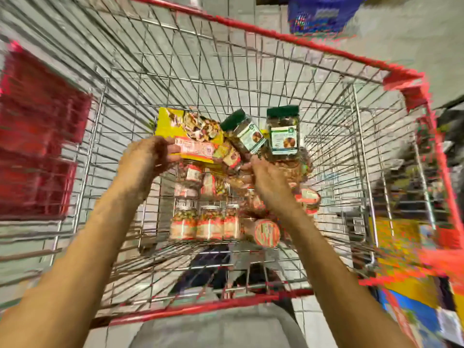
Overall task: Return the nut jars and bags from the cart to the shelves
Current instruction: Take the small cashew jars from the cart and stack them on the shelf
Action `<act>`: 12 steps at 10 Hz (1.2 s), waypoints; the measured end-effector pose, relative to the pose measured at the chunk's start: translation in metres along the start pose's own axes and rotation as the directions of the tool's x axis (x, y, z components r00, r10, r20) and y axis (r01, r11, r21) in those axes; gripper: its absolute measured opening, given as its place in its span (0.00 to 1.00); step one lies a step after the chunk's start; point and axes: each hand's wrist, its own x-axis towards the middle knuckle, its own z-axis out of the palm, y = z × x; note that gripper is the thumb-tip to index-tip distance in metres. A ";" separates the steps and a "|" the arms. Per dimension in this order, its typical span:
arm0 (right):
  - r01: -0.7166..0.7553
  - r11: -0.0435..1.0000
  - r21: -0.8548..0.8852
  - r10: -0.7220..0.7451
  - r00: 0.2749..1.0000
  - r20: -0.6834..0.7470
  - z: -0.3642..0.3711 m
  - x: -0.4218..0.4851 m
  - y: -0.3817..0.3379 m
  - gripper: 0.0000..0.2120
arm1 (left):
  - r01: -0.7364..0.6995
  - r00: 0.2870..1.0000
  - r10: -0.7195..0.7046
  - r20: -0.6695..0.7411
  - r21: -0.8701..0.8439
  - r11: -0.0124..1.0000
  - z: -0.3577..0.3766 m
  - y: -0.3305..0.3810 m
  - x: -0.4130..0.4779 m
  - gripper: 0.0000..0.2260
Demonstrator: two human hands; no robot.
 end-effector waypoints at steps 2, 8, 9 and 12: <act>-0.199 0.963 -0.182 0.229 0.960 0.162 0.060 0.086 0.048 0.19 | 0.297 0.949 -0.277 -0.149 0.134 0.945 -0.003 -0.072 0.115 0.12; -0.552 0.797 0.245 0.520 0.834 0.185 0.207 0.218 0.158 0.16 | 0.244 0.963 -0.171 -0.208 0.408 0.880 0.010 -0.235 0.235 0.22; -0.591 0.770 0.240 0.538 0.804 0.252 0.183 0.199 0.154 0.13 | 0.328 0.943 -0.322 -0.083 0.066 0.942 -0.001 -0.216 0.203 0.15; -0.710 0.598 0.372 0.664 0.699 0.266 0.137 0.150 0.123 0.26 | 0.335 0.923 -0.336 0.187 0.039 0.941 0.021 -0.189 0.141 0.34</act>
